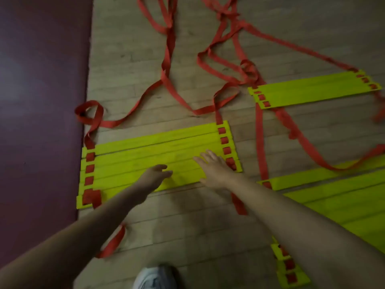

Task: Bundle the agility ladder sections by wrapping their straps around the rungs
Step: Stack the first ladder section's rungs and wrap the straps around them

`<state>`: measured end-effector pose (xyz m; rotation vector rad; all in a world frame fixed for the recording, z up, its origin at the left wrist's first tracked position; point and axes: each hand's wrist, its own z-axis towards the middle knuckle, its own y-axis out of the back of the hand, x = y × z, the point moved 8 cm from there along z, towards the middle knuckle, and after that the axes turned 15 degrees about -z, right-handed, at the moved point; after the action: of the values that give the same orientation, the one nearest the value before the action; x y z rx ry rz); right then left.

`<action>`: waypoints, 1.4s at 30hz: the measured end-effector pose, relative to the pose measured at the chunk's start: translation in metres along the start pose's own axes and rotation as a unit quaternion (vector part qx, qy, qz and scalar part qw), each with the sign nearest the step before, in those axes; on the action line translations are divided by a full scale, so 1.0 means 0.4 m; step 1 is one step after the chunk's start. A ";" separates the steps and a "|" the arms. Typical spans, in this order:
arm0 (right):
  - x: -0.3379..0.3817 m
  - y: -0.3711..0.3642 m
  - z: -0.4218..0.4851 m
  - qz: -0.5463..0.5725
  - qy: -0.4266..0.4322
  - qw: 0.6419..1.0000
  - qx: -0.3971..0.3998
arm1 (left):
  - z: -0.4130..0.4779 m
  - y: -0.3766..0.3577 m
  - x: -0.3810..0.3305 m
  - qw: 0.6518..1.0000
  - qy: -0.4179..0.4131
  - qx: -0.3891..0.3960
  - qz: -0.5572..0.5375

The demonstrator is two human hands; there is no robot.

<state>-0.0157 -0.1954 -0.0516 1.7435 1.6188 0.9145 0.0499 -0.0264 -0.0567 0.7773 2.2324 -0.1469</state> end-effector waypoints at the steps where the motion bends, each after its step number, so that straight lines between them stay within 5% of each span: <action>1: 0.016 -0.014 0.013 -0.005 0.002 1.000 0.011 | -0.002 0.002 0.012 0.999 -0.017 -0.005 0.032; 6: 0.045 -0.051 0.032 -0.078 -0.032 0.996 0.019 | 0.026 -0.006 0.068 0.960 -0.128 -0.012 0.250; 11: 0.087 -0.016 -0.008 -0.257 -0.047 0.961 -0.085 | 0.008 -0.001 0.065 0.959 -0.149 -0.030 0.241; 17: 0.096 -0.048 -0.048 -0.182 -0.025 0.983 -0.025 | -0.054 0.000 0.073 0.963 -0.163 -0.084 0.198; 20: 0.084 -0.051 -0.079 -0.144 -0.035 0.989 -0.014 | -0.109 0.023 0.067 0.953 -0.194 -0.201 0.118; 23: 0.072 -0.045 -0.110 -0.136 -0.035 0.990 -0.015 | -0.126 0.034 0.112 0.947 -0.088 -0.303 -0.065; 26: 0.052 -0.030 -0.138 -0.123 -0.032 0.992 -0.019 | -0.079 -0.051 0.159 0.903 0.023 -0.209 -0.374; 28: 0.043 -0.013 -0.155 -0.127 -0.020 0.991 -0.030 | -0.057 -0.098 0.155 0.871 0.047 -0.141 -0.469; 34: -0.017 0.016 -0.195 -0.132 -0.017 0.990 -0.049 | -0.022 -0.175 0.085 0.801 0.089 -0.111 -0.581; 42: -0.127 -0.004 -0.228 -0.111 -0.004 0.994 0.004 | -0.006 -0.208 0.057 0.802 0.145 -0.129 -0.565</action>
<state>-0.0912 -0.2490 -0.0035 1.5306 1.7714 0.7958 -0.0114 -0.0816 -0.0816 -0.8187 2.6360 -0.2895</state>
